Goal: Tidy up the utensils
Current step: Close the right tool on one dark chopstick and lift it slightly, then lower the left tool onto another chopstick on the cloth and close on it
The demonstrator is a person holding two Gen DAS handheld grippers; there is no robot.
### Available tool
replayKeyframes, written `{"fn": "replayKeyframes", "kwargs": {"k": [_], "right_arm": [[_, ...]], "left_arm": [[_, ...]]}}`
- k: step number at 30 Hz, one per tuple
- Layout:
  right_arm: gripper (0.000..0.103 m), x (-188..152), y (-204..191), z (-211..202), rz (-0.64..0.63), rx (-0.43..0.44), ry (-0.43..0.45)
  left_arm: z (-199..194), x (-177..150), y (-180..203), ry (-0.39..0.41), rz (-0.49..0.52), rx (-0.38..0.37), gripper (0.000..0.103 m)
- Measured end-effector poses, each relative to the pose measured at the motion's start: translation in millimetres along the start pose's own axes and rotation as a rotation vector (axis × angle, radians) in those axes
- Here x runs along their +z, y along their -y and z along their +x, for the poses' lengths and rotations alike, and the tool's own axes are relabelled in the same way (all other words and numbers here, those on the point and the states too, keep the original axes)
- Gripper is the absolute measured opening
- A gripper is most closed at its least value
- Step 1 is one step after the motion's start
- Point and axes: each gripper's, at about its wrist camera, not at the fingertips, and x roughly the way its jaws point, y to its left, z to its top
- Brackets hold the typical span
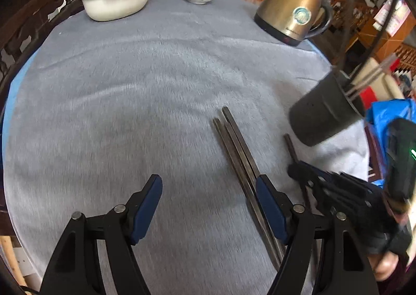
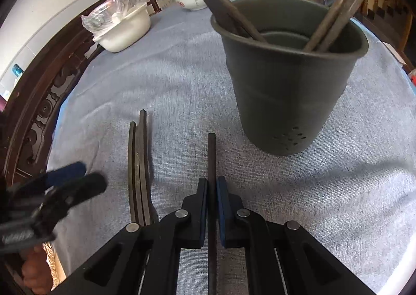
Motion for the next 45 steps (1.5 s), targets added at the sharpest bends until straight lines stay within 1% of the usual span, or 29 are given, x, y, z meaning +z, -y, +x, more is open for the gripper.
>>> {"fn": "replayKeyframes", "kwargs": {"k": [3, 5, 10, 14, 19, 24, 26, 28, 31, 34, 35, 38, 40, 42, 45], "right_arm": [[0.01, -2.5, 2.3, -1.7, 0.005, 0.025, 0.009], [0.01, -5.3, 9.3, -4.5, 0.016, 0.048, 0.012], [0.009, -9.3, 16.6, -6.5, 0.02, 0.081, 0.036], [0.009, -12.6, 22.3, -7.3, 0.026, 0.116, 0.059], [0.009, -12.8, 24.3, -5.0, 0.037, 0.154, 0.083], [0.009, -22.6, 29.6, -9.2, 0.003, 0.18, 0.146], [0.009, -22.4, 29.1, -8.3, 0.0, 0.188, 0.156], [0.009, -25.0, 28.9, -8.2, -0.023, 0.195, 0.18], [0.009, -25.2, 40.2, -7.2, 0.021, 0.263, 0.181], [0.009, -25.5, 44.2, -7.9, 0.038, 0.284, 0.181], [0.009, -25.8, 43.2, -8.5, 0.032, 0.276, 0.182], [0.009, -26.4, 40.6, -9.8, 0.019, 0.253, 0.184], [0.009, -26.2, 39.3, -9.8, 0.017, 0.246, 0.186], [0.009, -25.8, 36.4, -9.5, 0.01, 0.232, 0.187], [0.009, -26.1, 30.5, -9.1, -0.007, 0.202, 0.191]], "left_arm": [[8.5, 10.7, 1.3, -0.015, -0.014, -0.016, 0.075], [14.3, 16.2, 3.4, -0.023, -0.009, 0.0, 0.075], [29.5, 17.3, 7.9, -0.065, -0.006, 0.004, 0.075], [33.8, 14.8, 16.9, -0.054, 0.045, 0.053, 0.075], [35.0, 14.3, 18.9, -0.037, 0.078, 0.06, 0.076], [33.5, 13.3, 15.8, -0.037, 0.101, 0.061, 0.076], [33.4, 12.5, 13.6, -0.043, 0.108, 0.082, 0.074], [33.9, 10.3, 15.8, -0.04, 0.136, 0.107, 0.072], [33.4, 3.9, 19.2, -0.036, 0.173, 0.142, 0.072], [31.3, -1.4, 18.3, -0.033, 0.174, 0.144, 0.071], [29.6, -2.6, 16.4, -0.03, 0.164, 0.136, 0.07], [24.2, -6.0, 8.8, -0.021, 0.135, 0.111, 0.06], [19.9, -9.1, 6.1, -0.012, 0.128, 0.102, 0.05], [17.8, -11.2, 3.5, 0.0, 0.134, 0.108, 0.044], [14.1, -12.7, -3.2, 0.006, 0.128, 0.094, 0.037]]}}
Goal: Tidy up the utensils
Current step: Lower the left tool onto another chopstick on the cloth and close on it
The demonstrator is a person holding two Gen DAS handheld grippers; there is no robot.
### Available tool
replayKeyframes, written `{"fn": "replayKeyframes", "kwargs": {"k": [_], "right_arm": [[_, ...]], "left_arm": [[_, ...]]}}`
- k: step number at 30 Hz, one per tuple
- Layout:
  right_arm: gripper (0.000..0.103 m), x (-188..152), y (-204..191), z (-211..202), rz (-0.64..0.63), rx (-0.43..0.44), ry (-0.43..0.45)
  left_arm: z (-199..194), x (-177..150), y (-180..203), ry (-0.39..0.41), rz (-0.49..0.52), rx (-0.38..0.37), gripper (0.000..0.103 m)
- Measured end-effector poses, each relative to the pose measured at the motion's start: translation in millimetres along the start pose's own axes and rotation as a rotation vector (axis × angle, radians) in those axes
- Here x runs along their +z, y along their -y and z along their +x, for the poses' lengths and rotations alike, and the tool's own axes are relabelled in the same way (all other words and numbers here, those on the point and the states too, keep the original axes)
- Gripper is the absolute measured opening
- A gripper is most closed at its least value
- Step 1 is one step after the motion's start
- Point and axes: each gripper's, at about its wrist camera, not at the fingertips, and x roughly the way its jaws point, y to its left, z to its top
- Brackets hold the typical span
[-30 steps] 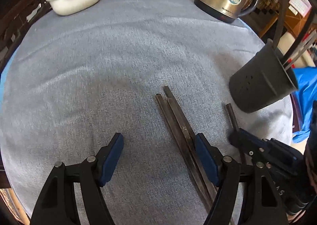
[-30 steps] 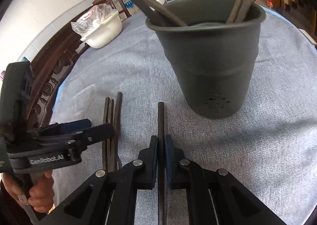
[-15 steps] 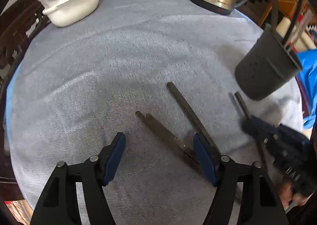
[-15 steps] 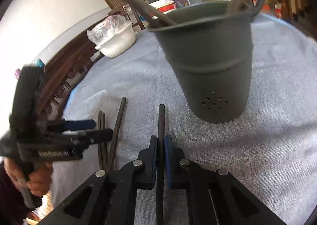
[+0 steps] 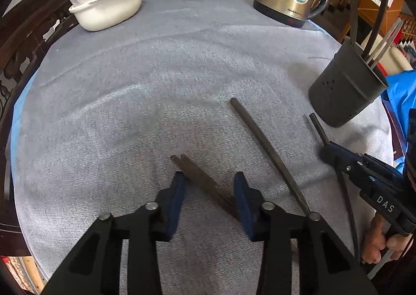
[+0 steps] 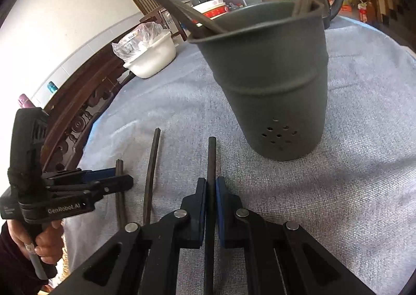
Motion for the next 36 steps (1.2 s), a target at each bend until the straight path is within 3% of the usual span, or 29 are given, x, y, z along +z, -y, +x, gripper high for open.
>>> {"fn": "replayKeyframes", "kwargs": {"k": [7, 10, 14, 18, 22, 29, 36], "right_arm": [[0.009, 0.4, -1.0, 0.7, -0.001, -0.012, 0.003], [0.009, 0.0, -3.2, 0.5, -0.009, -0.026, 0.004], [0.009, 0.0, -4.3, 0.3, -0.01, -0.037, 0.008], [0.009, -0.2, -6.5, 0.5, -0.02, -0.05, 0.008], [0.009, -0.3, -7.3, 0.7, -0.025, -0.056, 0.008], [0.009, -0.1, -7.6, 1.3, -0.022, -0.057, 0.01], [0.009, 0.2, -9.0, 2.0, -0.031, -0.067, 0.01]], "left_arm": [[4.4, 8.1, -5.2, -0.01, 0.126, -0.019, 0.026], [10.0, 20.7, -5.5, -0.028, 0.196, 0.025, 0.019], [17.3, 40.8, -8.8, -0.038, 0.246, 0.067, 0.019], [16.3, 57.8, -19.0, -0.029, 0.204, 0.079, 0.019], [-3.0, 52.6, -34.5, 0.033, 0.145, 0.064, 0.019], [-4.5, 26.0, -43.0, -0.002, 0.144, 0.074, 0.019], [0.7, 26.3, -36.2, -0.011, 0.129, 0.073, 0.02]]}}
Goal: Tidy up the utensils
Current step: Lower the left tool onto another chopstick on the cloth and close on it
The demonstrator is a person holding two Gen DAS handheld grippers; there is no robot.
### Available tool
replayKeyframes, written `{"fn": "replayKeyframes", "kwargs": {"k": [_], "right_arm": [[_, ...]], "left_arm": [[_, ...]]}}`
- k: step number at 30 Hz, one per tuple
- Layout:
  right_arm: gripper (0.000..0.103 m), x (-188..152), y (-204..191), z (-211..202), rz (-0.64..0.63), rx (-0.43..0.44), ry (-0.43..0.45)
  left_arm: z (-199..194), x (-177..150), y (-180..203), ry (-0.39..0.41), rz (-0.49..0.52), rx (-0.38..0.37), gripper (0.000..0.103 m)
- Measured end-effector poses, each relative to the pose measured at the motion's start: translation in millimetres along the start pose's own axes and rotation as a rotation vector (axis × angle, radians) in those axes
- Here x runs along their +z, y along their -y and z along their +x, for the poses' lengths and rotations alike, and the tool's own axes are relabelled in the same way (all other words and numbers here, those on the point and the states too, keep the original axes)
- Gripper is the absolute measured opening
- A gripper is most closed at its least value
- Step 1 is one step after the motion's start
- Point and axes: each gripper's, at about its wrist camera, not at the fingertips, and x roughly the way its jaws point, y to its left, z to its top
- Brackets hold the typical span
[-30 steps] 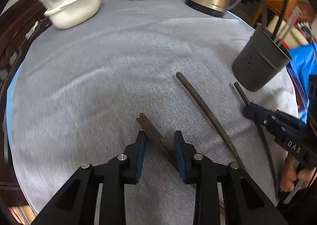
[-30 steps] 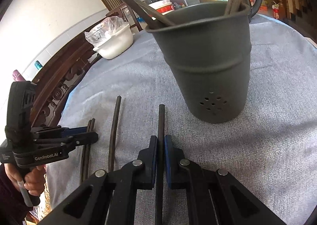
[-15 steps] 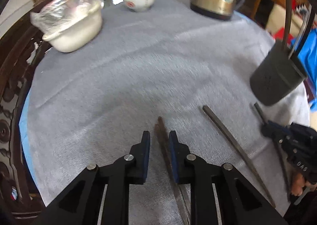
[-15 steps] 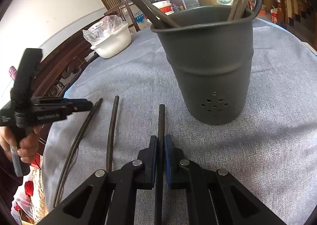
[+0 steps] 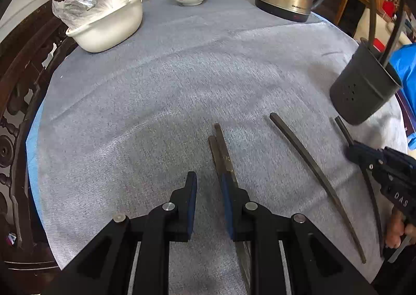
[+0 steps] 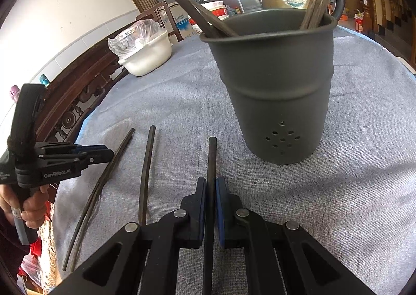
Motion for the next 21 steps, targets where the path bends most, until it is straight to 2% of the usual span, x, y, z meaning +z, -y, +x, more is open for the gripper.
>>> {"fn": "replayKeyframes", "kwargs": {"k": [10, 17, 21], "right_arm": [[0.009, 0.3, -0.2, 0.4, 0.001, 0.001, 0.0], [0.009, 0.2, 1.2, 0.4, 0.005, 0.006, 0.0], [0.009, -0.2, 2.0, 0.0, 0.006, 0.008, 0.0]], "left_arm": [[2.8, -9.7, 13.4, -0.021, 0.004, -0.022, 0.02], [-2.4, -11.5, -4.8, -0.032, -0.041, -0.002, 0.02], [-0.9, -3.8, -9.5, -0.037, -0.053, -0.027, 0.02]]}}
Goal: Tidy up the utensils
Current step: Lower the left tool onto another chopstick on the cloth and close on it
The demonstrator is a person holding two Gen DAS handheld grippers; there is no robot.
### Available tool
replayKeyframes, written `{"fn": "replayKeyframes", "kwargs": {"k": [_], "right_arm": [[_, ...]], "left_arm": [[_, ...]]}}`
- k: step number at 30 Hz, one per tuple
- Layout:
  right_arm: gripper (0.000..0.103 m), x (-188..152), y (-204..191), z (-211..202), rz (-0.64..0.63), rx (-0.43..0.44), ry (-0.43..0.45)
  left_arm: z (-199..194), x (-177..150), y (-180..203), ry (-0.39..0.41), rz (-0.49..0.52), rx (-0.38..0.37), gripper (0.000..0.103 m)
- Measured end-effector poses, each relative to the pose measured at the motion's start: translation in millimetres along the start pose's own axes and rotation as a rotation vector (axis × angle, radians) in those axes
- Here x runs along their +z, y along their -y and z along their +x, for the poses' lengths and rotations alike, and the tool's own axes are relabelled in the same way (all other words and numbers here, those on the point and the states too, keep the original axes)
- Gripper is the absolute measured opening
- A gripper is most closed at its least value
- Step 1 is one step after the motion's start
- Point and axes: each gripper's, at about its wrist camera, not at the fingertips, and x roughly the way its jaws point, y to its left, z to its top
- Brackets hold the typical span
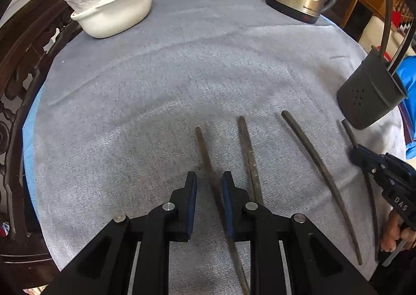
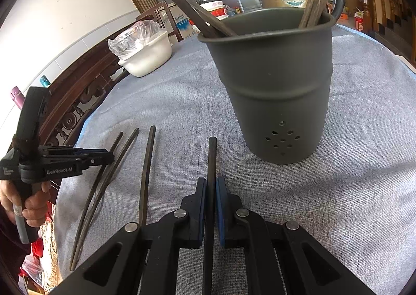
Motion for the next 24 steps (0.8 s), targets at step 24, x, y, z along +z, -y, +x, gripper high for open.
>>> {"fn": "replayKeyframes", "kwargs": {"k": [24], "right_arm": [[0.013, 21.8, -17.0, 15.1, -0.018, -0.125, -0.095]], "left_arm": [[28.6, 40.8, -10.5, -0.065, -0.061, -0.05, 0.025]]}}
